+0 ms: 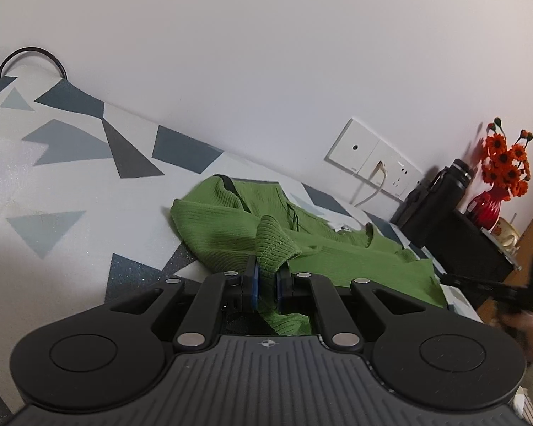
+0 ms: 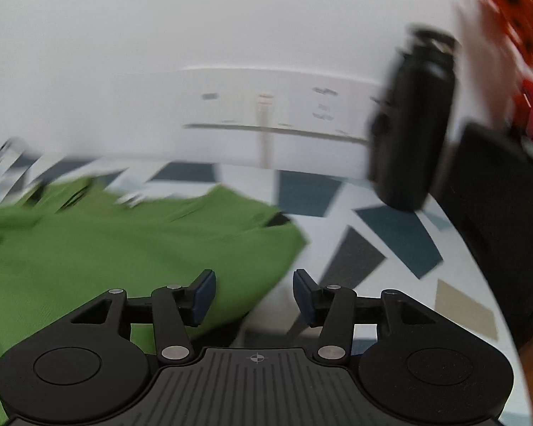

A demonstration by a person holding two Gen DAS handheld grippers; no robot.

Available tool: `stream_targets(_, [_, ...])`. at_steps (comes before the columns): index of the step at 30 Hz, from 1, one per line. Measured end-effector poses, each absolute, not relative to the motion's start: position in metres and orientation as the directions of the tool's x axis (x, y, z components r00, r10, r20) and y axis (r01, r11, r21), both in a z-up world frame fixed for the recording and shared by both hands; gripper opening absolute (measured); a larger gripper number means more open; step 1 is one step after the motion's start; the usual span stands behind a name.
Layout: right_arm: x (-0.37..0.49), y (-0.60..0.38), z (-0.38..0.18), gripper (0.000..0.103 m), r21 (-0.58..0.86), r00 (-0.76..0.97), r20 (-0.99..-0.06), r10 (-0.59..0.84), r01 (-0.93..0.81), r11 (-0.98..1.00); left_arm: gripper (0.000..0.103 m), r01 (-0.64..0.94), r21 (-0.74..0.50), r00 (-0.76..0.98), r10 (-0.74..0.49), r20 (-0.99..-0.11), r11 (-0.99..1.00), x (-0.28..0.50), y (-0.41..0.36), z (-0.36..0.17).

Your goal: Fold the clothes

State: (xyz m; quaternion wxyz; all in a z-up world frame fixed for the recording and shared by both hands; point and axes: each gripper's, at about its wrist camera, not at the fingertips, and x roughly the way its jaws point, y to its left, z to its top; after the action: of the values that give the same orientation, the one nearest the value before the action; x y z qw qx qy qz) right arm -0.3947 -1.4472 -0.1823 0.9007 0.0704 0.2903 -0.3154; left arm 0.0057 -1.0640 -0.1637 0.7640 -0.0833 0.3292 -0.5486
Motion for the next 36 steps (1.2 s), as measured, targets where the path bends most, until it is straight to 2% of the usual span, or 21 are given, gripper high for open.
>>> stream_targets(5, [-0.377, -1.391, -0.189, 0.051, -0.259, 0.64, -0.592, -0.491, 0.426, 0.867, 0.009, 0.78, -0.48, 0.197, -0.886, -0.42, 0.401, 0.005, -1.064, -0.164])
stream_targets(11, [-0.353, -1.381, -0.202, 0.048, -0.332, 0.593, -0.612, -0.524, 0.409, 0.85, 0.009, 0.768, -0.479, 0.223, -0.879, -0.423, 0.425, 0.006, -1.062, -0.164])
stream_targets(12, [-0.354, -1.383, -0.201, 0.034, -0.334, 0.586, -0.612, -0.532, 0.418, 0.845, 0.009, 0.765, -0.481, 0.224, -0.878, -0.424, 0.428, 0.007, -1.062, -0.165])
stream_targets(14, [-0.362, -1.39, -0.195, 0.013, -0.327, 0.583, -0.594, -0.555, 0.455, 0.828, 0.009, 0.762, -0.483, 0.225, -0.876, -0.427, 0.431, 0.007, -1.062, -0.165])
stream_targets(18, [-0.382, -1.402, -0.18, 0.009, -0.327, 0.584, -0.522, -0.621, 0.535, 0.779, 0.009, 0.772, -0.486, 0.192, -0.879, -0.437, 0.41, 0.007, -1.068, -0.164])
stream_targets(22, [-0.389, -1.408, -0.177, 0.009, -0.367, 0.565, -0.505, -0.652, 0.543, 0.755, 0.009, 0.789, -0.486, 0.139, -0.879, -0.455, 0.376, 0.002, -1.077, -0.161])
stream_targets(27, [-0.389, -1.42, -0.199, 0.011, -0.352, 0.509, -0.625, -0.591, 0.493, 0.796, 0.009, 0.793, -0.499, 0.095, -0.88, -0.466, 0.35, -0.002, -1.086, -0.159])
stream_targets(28, [-0.39, -1.421, -0.197, 0.014, -0.337, 0.512, -0.632, -0.582, 0.495, 0.801, 0.009, 0.788, -0.504, 0.095, -0.879, -0.468, 0.353, 0.0, -1.086, -0.162])
stream_targets(32, [-0.397, -1.425, -0.176, 0.043, -0.236, 0.568, -0.631, -0.529, 0.509, 0.828, 0.009, 0.763, -0.545, 0.089, -0.891, -0.446, 0.349, 0.006, -1.08, -0.169])
stream_targets(36, [-0.397, -1.439, -0.148, 0.046, -0.114, 0.657, -0.573, -0.49, 0.529, 0.841, 0.009, 0.767, -0.549, 0.094, -0.905, -0.415, 0.331, 0.004, -1.078, -0.166])
